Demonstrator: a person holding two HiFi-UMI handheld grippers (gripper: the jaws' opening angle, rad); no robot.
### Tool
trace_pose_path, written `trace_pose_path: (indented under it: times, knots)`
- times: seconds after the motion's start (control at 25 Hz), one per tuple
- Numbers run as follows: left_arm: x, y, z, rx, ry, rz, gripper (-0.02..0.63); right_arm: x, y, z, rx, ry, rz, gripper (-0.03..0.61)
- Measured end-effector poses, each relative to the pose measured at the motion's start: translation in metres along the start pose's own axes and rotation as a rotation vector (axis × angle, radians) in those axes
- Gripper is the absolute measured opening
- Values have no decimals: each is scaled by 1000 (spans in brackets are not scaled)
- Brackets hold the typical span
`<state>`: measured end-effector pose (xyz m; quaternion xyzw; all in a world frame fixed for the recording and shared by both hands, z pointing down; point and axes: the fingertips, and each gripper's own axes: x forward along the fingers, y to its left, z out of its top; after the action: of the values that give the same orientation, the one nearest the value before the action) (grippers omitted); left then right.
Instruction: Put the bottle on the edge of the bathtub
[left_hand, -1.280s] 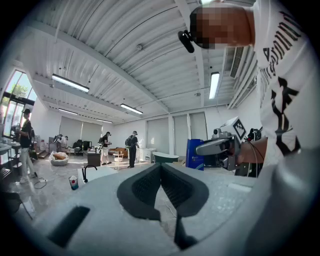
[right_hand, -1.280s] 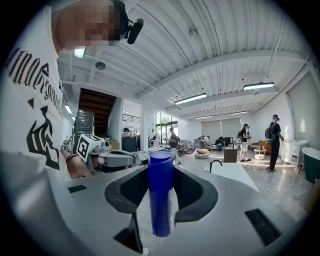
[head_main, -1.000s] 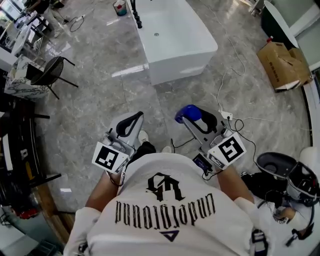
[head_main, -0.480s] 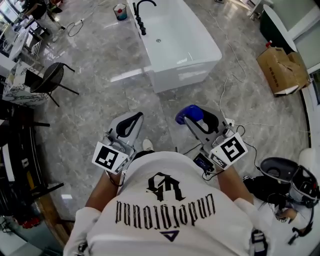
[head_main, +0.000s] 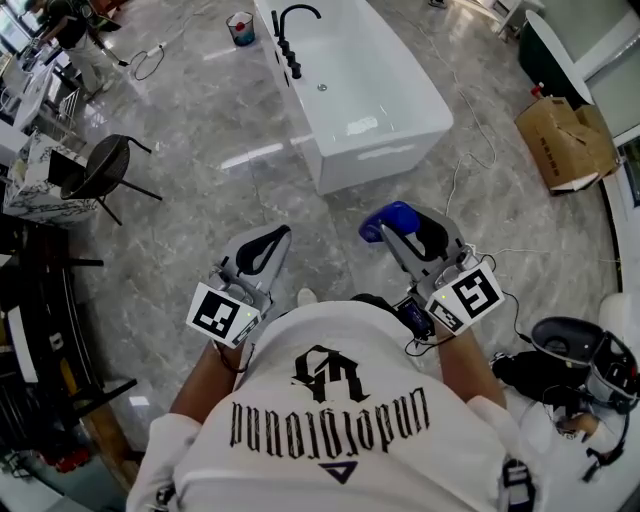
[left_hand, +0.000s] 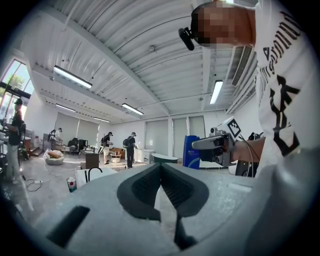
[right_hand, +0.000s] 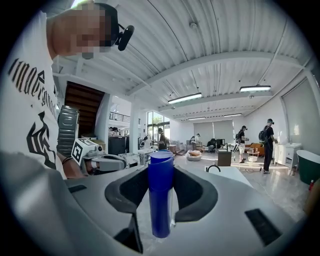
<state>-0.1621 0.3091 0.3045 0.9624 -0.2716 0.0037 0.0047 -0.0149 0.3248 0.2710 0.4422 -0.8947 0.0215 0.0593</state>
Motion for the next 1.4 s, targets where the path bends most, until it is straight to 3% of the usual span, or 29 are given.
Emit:
trace_pose_path:
  times: [0.36,0.76,1.4]
  knots:
    - [15,38,-7,6,23,21,14,36,-30,-4,1,6,4,156]
    - [60,70,-12,8,48,68,14,80,-85,-1,-7,7,68,156]
    - [188,131,-8,-9,66,164,14,139,-207,-1,-7,19,205,156]
